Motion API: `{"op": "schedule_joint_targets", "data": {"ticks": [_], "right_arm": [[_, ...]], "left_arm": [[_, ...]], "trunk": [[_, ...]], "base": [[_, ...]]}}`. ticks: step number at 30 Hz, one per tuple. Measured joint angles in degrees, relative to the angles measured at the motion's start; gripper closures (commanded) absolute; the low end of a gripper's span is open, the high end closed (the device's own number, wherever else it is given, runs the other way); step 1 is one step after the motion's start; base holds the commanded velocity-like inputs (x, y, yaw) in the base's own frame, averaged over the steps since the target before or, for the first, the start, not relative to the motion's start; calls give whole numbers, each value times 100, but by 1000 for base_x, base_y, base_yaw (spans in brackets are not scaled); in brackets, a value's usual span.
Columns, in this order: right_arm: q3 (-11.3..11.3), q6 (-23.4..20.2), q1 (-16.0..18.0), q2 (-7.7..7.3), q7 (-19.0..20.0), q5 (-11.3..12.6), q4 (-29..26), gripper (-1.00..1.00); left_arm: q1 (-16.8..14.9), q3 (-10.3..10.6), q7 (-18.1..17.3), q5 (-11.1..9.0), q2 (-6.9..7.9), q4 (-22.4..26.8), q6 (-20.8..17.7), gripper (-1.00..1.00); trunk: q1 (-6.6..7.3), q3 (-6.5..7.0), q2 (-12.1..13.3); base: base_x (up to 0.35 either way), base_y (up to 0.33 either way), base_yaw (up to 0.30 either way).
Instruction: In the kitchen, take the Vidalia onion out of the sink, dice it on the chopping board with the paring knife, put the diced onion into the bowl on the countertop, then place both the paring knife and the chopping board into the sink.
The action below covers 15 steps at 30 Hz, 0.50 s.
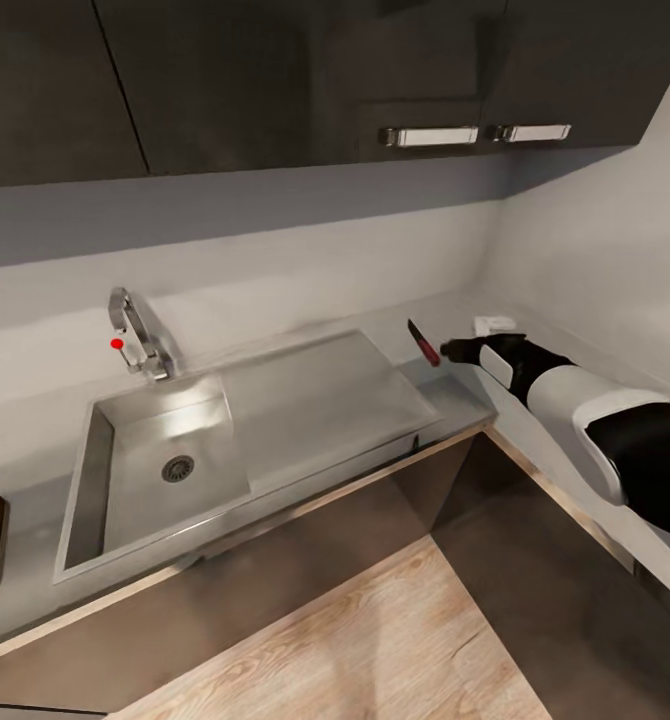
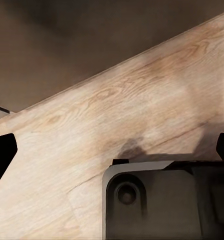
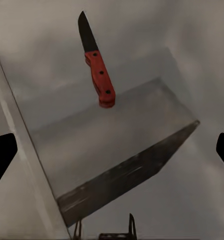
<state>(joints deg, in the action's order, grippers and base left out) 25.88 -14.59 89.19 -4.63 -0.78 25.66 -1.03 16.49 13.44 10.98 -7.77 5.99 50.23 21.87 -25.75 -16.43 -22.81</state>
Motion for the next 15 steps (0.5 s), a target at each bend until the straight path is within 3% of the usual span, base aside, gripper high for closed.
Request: {"op": "schedule_joint_targets", "data": {"ticks": [15], "right_arm": [[7,235,-174,7,140,18,1,-100]], "left_arm": [[-4,0,-4,6,-24,-20,-1,-100]], "trunk": [[0,0,0]], "base": [[0,0,0]]}}
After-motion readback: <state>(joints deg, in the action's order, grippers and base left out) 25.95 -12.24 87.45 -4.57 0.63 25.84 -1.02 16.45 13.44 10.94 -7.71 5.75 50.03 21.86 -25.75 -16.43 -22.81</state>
